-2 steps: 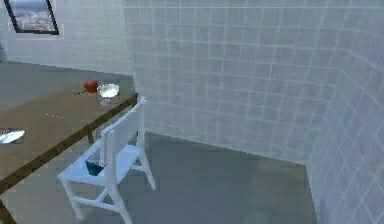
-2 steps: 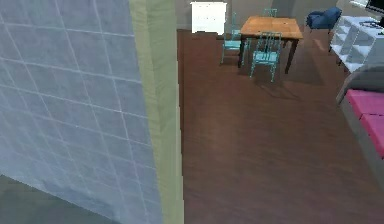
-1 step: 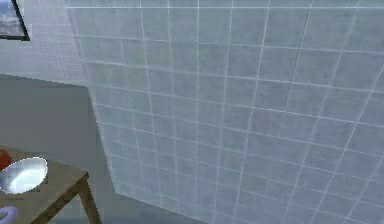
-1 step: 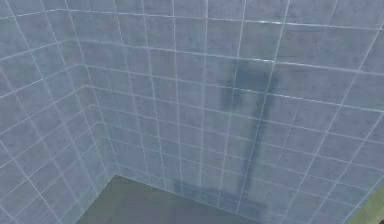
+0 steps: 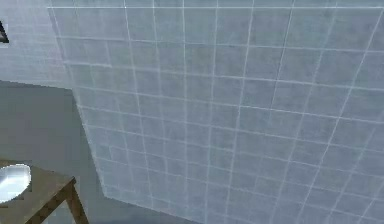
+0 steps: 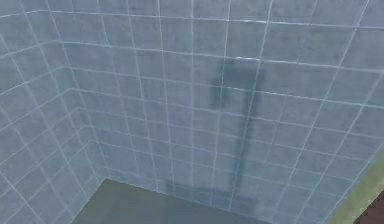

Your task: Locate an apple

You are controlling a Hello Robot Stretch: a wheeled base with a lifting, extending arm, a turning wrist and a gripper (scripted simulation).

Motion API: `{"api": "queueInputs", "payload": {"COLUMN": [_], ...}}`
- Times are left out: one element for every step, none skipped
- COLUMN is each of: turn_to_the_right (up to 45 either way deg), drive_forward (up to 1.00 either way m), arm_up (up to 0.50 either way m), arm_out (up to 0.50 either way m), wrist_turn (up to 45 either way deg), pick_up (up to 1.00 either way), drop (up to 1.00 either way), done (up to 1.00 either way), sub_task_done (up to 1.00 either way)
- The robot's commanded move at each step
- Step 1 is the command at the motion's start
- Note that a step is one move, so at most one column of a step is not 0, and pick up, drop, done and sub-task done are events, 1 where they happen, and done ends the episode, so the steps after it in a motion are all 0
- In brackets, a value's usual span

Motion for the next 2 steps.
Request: {"api": "queueInputs", "payload": {"turn_to_the_right": [0.0,-45.0], "drive_forward": [0.05,0.0], "arm_up": [0.0,0.0], "arm_out": [0.0,0.0], "wrist_turn": [0.0,0.0], "pick_up": [0.0,0.0], "drop": [0.0,0.0], "done": [0.0,0.0], "sub_task_done": [0.0,0.0]}}
